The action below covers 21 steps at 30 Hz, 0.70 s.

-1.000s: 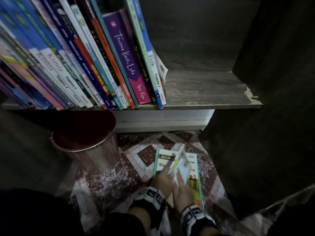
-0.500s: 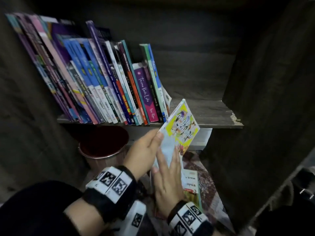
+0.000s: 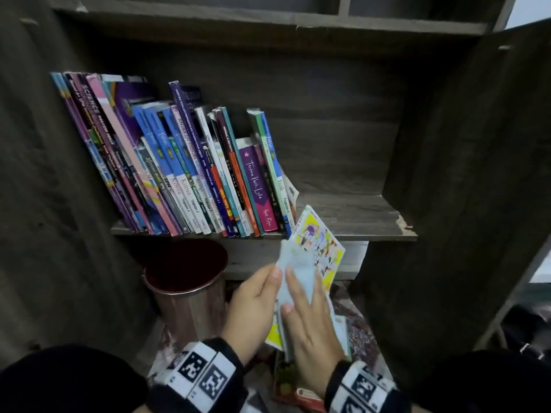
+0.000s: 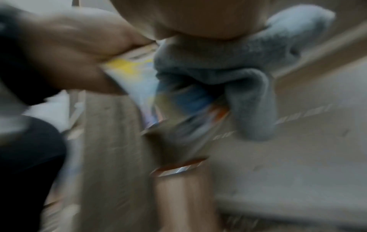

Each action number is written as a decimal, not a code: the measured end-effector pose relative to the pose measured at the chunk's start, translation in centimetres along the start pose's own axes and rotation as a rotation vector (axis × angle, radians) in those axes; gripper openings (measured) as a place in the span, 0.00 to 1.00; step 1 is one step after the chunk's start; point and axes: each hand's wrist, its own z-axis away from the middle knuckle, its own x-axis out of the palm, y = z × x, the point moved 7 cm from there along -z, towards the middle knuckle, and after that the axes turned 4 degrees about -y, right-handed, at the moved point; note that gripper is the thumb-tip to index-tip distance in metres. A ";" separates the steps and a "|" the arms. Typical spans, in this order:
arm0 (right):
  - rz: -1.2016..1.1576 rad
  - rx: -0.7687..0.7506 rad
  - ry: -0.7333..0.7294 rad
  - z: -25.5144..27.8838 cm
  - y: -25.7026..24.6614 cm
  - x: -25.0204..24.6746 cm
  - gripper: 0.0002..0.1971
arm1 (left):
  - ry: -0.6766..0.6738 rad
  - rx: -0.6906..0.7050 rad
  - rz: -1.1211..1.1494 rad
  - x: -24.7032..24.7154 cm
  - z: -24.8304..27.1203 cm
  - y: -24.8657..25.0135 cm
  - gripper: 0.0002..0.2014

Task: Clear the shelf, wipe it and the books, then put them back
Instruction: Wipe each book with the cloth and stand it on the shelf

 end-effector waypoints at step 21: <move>-1.384 0.280 -0.007 -4.3 2.4 -3.8 0.38 | -0.118 0.137 -0.102 -1.0 -2.1 0.2 0.24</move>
